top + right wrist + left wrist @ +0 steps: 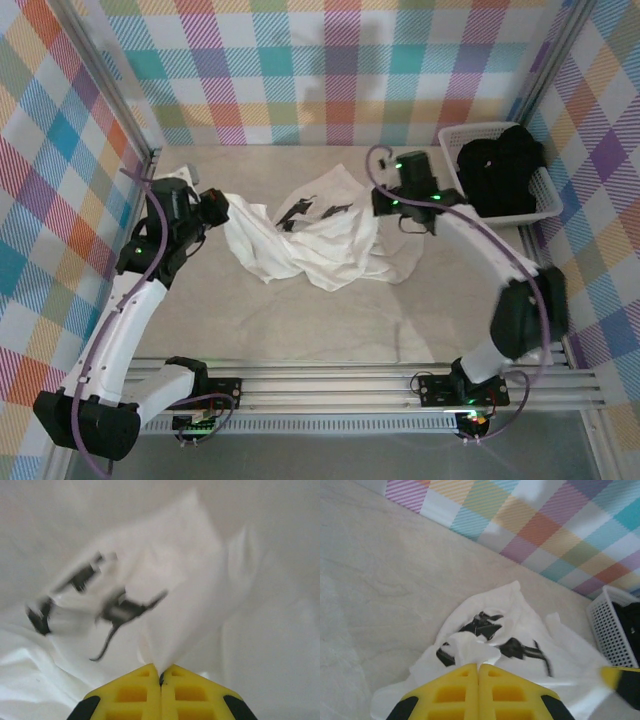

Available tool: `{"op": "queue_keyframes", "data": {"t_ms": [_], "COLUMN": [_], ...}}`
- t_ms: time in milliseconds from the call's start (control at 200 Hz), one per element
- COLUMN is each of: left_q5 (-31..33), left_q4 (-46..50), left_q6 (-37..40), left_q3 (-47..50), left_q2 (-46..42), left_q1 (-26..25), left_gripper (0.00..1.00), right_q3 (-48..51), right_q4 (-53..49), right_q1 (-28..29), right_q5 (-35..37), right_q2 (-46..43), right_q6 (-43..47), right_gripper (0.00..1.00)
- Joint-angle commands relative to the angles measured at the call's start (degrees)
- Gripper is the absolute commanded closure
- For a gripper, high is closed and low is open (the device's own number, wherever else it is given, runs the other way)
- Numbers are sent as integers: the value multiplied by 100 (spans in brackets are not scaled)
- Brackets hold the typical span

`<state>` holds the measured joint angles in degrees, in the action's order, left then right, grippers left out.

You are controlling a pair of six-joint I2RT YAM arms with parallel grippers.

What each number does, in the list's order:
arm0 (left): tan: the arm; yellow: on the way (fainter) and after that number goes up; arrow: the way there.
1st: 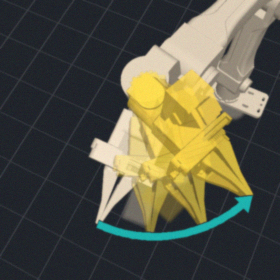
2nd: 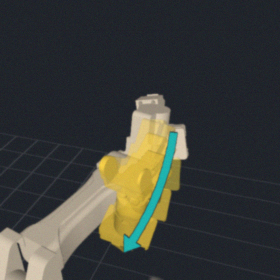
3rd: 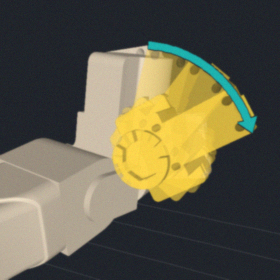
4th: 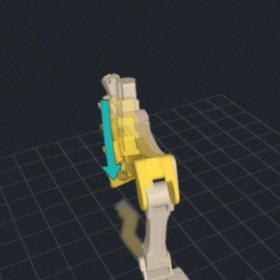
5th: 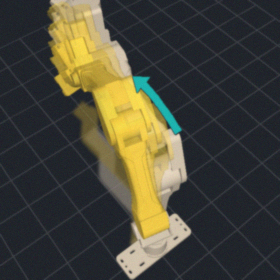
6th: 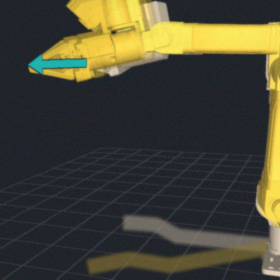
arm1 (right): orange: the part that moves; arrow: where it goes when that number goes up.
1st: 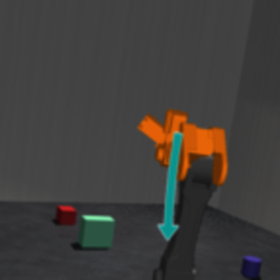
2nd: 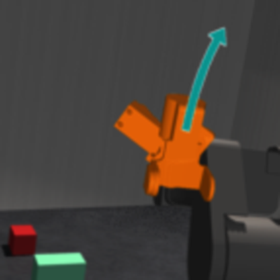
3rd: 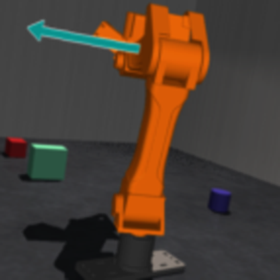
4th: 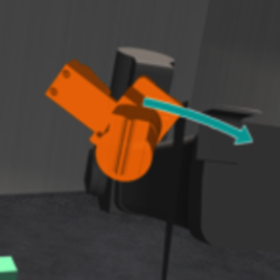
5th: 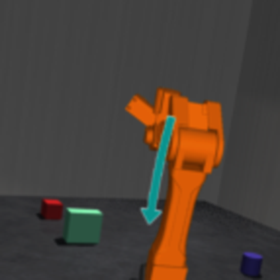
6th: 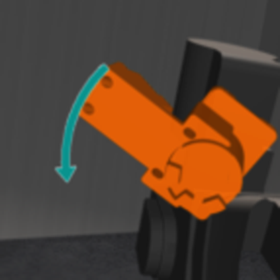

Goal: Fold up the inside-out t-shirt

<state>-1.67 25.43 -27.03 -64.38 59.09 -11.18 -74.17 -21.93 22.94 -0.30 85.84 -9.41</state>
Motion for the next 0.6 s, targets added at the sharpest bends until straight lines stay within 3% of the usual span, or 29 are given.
{"op": "queue_keyframes", "data": {"t_ms": [0, 165, 345, 480, 600], "left_q5": [-143, -295, -442, -507, -456], "left_q4": [129, 757, 1291, 1430, 1351], "left_q6": [-223, -172, 65, 265, 366], "left_q3": [-742, -1926, -2706, -2362, -1667], "left_q2": [-233, -175, -98, -78, -30], "left_q1": [221, 848, 1373, 1407, 1417], "left_gripper": [100, 100, 100, 100, 100], "right_q3": [-102, -448, -667, -319, 113], "right_q4": [-179, -180, -417, -366, -158], "right_q1": [-134, -465, -545, -545, -545], "right_q5": [166, 287, 408, 78, -456], "right_q2": [-794, -1706, -2083, -1954, -1220], "right_q6": [441, 617, 709, 412, -2], "right_gripper": [100, 100, 100, 100, 100]}}
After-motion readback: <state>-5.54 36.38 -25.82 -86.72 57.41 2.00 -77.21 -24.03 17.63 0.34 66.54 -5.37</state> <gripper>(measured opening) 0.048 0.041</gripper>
